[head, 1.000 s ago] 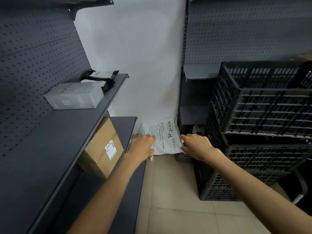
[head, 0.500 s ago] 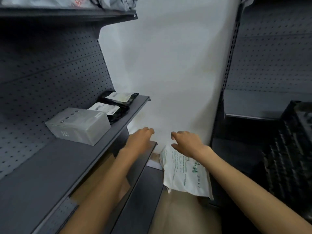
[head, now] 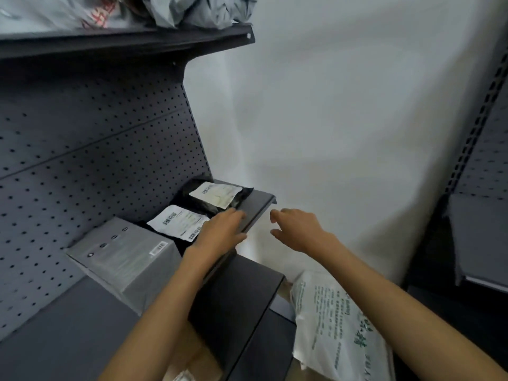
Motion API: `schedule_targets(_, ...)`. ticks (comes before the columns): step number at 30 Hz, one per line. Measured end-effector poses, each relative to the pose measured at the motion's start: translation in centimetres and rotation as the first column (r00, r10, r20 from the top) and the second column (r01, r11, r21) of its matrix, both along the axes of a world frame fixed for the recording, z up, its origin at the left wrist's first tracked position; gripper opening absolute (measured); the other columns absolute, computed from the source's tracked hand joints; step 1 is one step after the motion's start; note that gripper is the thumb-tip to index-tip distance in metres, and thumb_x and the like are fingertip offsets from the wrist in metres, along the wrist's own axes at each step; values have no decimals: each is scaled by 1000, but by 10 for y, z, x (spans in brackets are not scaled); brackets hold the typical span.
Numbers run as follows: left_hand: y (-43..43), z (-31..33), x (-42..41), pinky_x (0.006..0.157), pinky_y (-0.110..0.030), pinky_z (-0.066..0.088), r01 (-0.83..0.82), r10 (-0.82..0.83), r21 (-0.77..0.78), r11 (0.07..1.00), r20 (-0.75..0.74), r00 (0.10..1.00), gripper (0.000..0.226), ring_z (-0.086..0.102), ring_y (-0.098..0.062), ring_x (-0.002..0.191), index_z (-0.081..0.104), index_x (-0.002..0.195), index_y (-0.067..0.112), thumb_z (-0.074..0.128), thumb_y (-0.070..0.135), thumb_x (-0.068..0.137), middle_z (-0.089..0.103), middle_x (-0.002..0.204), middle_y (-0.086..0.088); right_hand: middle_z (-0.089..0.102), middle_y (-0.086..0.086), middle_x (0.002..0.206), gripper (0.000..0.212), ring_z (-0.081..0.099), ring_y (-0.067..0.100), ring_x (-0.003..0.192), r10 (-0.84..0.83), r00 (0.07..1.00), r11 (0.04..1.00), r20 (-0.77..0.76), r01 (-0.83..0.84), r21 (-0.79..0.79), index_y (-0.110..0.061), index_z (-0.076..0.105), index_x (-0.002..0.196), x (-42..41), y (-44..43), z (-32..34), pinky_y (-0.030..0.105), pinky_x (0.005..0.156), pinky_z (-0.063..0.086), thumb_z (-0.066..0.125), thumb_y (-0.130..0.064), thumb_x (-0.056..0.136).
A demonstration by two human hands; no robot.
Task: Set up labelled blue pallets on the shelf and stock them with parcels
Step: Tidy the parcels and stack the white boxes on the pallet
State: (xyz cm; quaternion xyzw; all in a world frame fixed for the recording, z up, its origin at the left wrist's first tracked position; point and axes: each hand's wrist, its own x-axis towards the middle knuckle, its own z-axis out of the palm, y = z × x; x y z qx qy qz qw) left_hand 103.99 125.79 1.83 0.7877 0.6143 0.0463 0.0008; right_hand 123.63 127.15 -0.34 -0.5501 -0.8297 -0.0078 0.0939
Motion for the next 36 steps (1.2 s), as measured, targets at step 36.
schedule_targets(36, 49, -37, -64, 94, -44, 42, -847, 865, -209, 489, -6, 501, 69, 53, -36, 119, 9, 155, 21, 28, 58, 100, 53, 133, -17, 65, 12, 114, 43, 59, 30, 104, 330, 860, 819, -388, -466, -335, -7, 60, 110, -113, 228, -35, 35, 75, 49, 53, -46, 95)
